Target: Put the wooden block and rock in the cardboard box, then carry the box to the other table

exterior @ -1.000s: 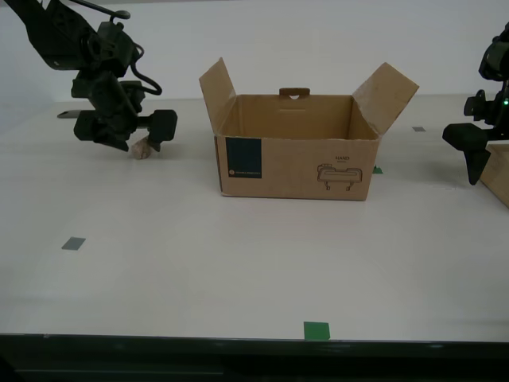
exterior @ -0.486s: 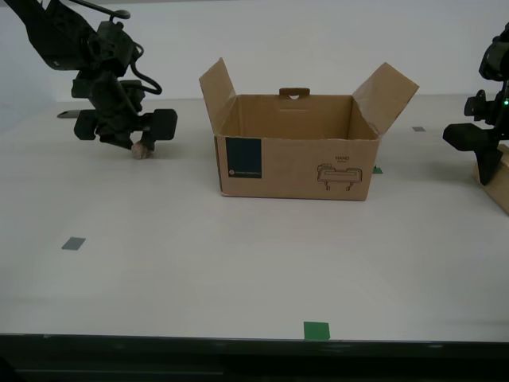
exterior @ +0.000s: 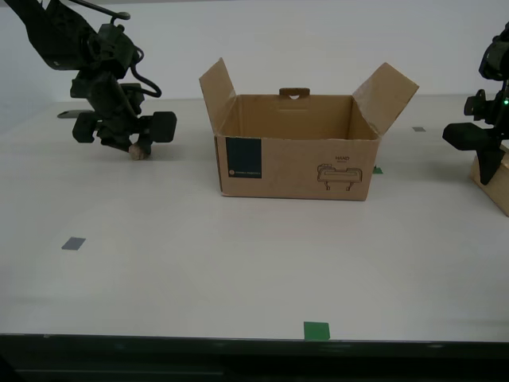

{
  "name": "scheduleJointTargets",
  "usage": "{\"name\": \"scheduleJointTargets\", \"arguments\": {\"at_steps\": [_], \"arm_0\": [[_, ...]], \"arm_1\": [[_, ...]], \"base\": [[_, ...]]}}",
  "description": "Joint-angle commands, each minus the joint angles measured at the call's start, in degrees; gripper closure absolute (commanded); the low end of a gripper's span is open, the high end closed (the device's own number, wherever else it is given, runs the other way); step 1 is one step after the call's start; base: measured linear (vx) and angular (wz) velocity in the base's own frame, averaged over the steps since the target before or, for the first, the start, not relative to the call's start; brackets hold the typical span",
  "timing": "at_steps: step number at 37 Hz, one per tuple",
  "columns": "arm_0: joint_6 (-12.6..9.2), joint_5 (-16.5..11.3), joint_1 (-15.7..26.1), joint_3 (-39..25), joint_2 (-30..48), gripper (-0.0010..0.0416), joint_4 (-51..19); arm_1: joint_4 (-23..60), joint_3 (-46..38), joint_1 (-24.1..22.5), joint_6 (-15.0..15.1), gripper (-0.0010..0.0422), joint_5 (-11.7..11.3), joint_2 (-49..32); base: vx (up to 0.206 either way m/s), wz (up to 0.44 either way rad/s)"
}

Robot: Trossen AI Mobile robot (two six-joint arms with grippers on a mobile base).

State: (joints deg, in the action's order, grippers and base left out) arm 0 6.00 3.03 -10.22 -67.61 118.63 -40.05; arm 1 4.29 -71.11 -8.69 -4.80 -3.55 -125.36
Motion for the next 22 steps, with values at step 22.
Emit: {"name": "scheduleJointTargets", "arguments": {"at_steps": [22], "arm_0": [[0.48,-0.22,0.15,0.02,0.02,0.0405,-0.02]], "arm_1": [[0.24,0.0,-0.04,-0.79,0.0414,0.13,0.0]], "base": [[0.0,0.0]]}}
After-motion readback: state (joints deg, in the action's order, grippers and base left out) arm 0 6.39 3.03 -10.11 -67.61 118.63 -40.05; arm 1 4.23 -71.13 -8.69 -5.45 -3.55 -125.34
